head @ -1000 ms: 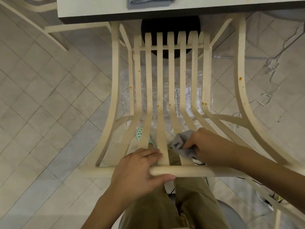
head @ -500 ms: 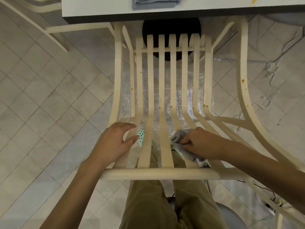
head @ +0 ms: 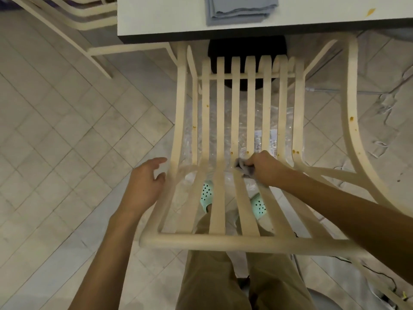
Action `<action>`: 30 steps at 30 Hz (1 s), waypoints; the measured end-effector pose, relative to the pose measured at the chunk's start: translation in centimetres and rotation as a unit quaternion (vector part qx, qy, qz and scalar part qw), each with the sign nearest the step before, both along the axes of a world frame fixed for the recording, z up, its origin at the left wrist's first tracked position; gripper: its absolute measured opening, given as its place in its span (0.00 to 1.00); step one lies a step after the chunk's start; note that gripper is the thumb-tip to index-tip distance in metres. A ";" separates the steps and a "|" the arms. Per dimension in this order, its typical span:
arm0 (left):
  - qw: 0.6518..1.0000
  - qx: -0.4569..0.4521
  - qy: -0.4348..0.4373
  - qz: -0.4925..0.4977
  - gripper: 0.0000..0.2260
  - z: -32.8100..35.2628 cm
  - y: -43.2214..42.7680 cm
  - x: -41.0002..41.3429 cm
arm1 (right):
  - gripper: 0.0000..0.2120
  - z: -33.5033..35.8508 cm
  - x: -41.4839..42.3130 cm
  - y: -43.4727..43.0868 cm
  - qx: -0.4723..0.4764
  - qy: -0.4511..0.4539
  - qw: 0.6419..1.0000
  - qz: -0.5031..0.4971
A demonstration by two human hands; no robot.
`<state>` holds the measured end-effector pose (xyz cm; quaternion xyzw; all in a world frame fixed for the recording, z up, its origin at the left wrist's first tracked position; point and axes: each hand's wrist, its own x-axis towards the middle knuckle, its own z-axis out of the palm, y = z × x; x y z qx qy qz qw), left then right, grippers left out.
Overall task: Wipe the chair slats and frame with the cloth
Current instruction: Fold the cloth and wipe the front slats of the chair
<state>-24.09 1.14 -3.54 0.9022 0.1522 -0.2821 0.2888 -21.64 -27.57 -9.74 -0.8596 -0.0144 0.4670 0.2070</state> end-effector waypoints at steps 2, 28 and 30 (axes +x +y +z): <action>0.998 -0.021 0.041 0.044 0.16 -1.3 1.9 0.2 | 0.11 2.2 0.6 2.0 0.089 -0.050 0.993 -0.055; 0.990 -0.112 -0.022 0.077 0.15 -4.1 1.8 -0.3 | 0.13 4.4 -2.3 11.0 0.179 -0.006 0.979 0.098; 0.991 -0.104 -0.077 0.024 0.15 -3.4 1.1 0.2 | 0.14 5.5 -2.1 10.8 0.199 0.006 0.973 0.120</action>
